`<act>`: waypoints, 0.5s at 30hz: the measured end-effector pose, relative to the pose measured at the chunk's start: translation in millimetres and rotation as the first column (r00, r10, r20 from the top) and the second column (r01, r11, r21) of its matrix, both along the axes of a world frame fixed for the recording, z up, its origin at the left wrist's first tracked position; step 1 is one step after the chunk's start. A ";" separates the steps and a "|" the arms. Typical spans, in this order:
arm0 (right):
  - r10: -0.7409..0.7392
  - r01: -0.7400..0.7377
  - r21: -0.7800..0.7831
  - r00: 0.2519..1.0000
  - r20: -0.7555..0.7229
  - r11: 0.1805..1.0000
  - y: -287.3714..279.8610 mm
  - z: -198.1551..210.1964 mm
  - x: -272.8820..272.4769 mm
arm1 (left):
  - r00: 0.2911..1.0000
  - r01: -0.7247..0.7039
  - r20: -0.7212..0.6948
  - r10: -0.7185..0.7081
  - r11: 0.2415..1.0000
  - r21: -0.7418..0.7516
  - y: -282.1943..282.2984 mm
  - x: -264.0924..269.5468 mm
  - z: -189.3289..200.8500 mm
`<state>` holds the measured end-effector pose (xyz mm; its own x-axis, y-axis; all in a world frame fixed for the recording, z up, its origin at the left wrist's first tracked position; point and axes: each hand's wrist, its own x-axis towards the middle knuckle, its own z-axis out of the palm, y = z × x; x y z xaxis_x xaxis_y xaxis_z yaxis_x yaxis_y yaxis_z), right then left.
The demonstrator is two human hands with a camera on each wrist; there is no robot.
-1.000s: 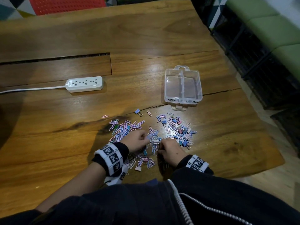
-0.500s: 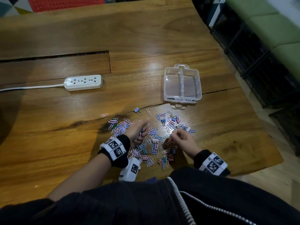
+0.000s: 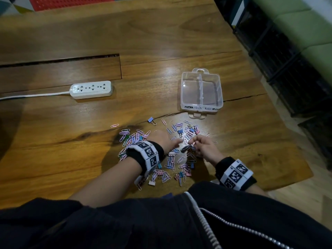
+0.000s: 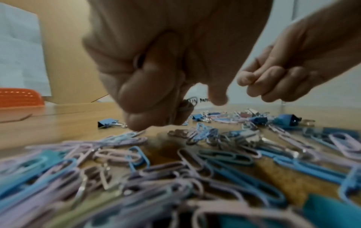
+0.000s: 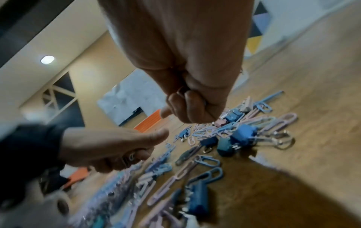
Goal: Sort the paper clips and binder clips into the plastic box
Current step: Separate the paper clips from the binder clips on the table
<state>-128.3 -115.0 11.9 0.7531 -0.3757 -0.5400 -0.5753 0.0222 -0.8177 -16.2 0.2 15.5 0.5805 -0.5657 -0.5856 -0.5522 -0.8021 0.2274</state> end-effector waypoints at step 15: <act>0.494 -0.597 -0.603 0.794 -0.353 0.529 3.8 -11.3 12.4 | 0.983 0.157 -0.101 -0.156 0.988 -0.001 0.1 -6.9 -11.0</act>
